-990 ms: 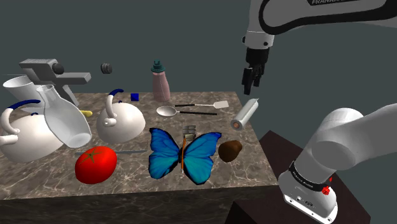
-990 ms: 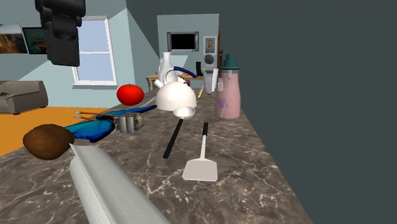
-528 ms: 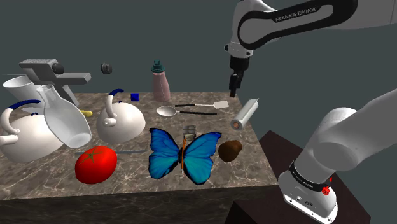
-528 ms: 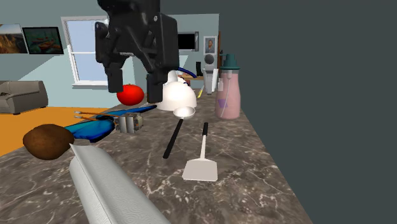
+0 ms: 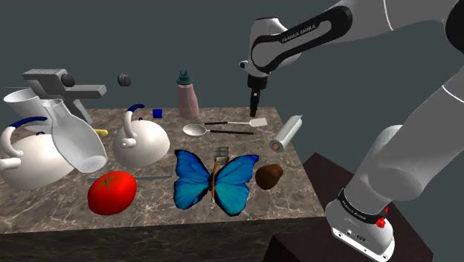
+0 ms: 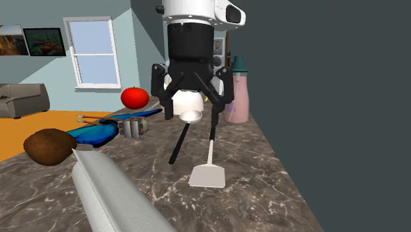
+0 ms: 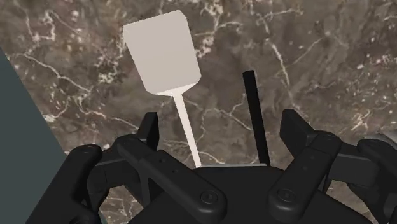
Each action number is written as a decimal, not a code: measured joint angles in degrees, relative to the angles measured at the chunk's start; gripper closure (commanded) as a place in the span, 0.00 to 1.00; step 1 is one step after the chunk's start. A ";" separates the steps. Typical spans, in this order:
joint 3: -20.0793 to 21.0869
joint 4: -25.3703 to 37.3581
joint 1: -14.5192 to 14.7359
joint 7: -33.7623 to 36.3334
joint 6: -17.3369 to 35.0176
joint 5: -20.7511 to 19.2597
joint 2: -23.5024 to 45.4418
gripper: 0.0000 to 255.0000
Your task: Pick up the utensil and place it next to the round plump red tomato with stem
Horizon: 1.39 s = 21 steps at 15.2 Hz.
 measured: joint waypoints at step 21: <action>0.87 6.16 1.90 -12.66 13.13 3.44 16.34 1.00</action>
